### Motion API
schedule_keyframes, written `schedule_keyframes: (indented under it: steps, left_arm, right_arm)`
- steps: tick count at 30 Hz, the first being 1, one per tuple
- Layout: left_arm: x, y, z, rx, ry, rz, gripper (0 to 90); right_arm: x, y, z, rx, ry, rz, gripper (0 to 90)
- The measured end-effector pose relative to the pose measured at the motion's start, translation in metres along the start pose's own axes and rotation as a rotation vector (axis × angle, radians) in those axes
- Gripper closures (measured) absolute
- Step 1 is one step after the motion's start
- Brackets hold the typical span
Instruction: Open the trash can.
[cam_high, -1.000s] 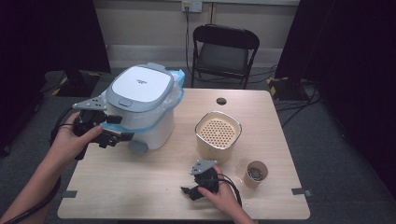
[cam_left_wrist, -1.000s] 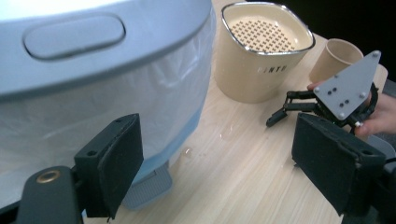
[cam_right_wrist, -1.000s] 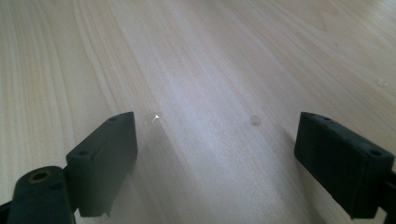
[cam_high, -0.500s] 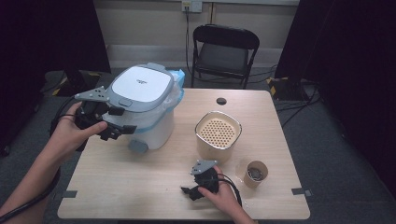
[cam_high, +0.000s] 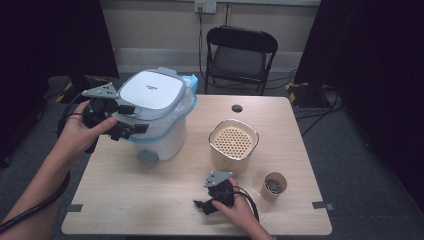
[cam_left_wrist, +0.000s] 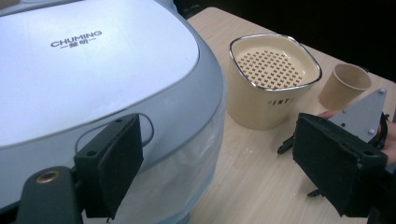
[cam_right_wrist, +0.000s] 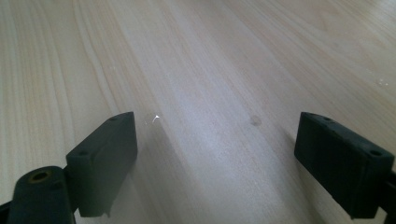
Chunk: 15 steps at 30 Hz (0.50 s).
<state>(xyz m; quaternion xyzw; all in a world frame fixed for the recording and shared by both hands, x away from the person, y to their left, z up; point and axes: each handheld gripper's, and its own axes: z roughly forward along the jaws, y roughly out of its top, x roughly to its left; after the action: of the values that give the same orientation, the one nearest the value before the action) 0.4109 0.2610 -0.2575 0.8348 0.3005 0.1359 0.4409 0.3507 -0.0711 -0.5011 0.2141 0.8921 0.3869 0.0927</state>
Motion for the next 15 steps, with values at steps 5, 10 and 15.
schedule_keyframes:
  steps: [5, 10, 15]
  left_arm:
    - [0.003, 0.002, 0.006, -0.002, -0.001, -0.008, 16.1]
    - [0.004, 0.002, 0.01, -0.008, 0.0, -0.01, 15.8]
    - [0.005, 0.002, 0.011, -0.008, 0.002, -0.009, 15.8]
  right_arm:
    - [0.0, 0.0, 0.0, 0.0, 0.001, -0.002, 12.6]
    - [0.0, 0.0, 0.0, -0.001, 0.001, -0.002, 12.6]
    - [0.0, 0.0, 0.0, 0.0, 0.002, -0.002, 12.6]
